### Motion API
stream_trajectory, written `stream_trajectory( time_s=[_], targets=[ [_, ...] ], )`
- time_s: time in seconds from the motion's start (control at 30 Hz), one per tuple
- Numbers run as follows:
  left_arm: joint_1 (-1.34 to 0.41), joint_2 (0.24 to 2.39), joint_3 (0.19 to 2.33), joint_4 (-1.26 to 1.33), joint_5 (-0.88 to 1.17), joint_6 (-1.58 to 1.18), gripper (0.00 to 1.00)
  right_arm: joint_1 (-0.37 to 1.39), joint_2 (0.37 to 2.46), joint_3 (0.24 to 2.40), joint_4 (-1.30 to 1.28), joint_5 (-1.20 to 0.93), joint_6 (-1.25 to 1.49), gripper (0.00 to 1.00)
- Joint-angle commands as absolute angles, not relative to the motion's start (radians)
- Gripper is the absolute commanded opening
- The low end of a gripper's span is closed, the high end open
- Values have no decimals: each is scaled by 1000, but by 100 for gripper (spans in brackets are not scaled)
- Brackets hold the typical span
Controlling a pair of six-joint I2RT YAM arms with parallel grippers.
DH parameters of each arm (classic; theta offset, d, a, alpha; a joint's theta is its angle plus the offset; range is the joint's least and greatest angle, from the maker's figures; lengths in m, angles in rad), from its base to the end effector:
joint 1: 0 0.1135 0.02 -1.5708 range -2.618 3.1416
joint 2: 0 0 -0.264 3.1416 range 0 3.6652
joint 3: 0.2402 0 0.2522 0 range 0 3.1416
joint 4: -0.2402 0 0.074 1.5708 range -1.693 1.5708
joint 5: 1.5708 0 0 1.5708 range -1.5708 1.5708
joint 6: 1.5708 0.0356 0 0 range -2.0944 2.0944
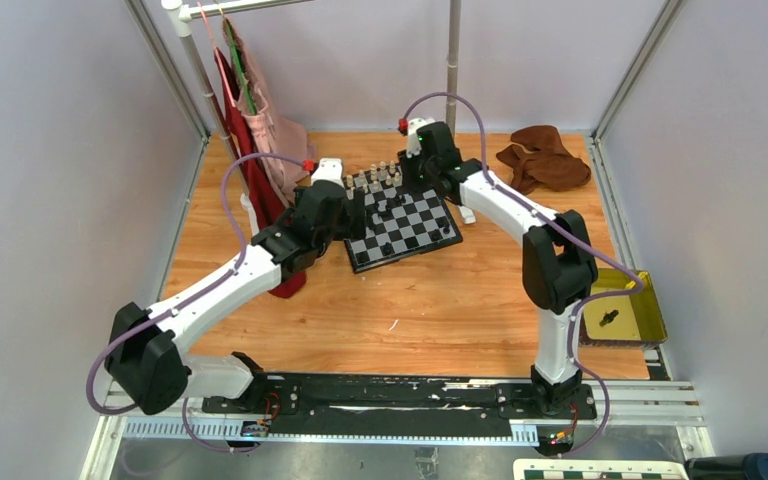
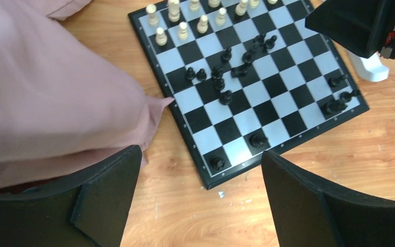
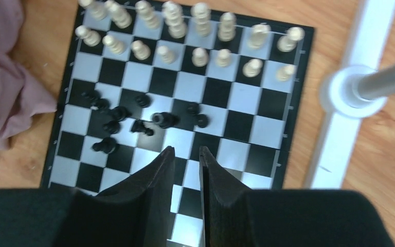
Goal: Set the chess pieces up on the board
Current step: Place the chess piece on the chessboard, then pick up the chess piece from the chessboard.
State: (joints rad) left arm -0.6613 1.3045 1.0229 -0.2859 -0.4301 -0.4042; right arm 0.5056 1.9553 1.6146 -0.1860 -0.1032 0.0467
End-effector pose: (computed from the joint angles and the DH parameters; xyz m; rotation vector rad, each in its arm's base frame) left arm 0.2397 -0.1677 0.3006 0.0195 2.0866 -0.1873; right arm 0.4046 0.2282 0.2779 -0.5446 2.0542 0.4387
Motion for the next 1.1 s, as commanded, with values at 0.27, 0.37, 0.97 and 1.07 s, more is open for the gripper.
stream_trajectory(
  time_s=[0.27,0.37,0.97,1.07],
  targets=[
    [-640,1136,889,-329,-486,-416,95,670,2055,1689,-272,-138,24,28],
    [-639,1117,882,-338,-479,-412,95,690,2077,1702,-273,-133,31,27],
    [-636,1111,876,-348,-448,-391,95,713,2171,1779,-303,-115,28,29],
    [-633,1115,877,-346,-447,-387,95,714,2180,1784,-306,-115,28,29]
  ],
)
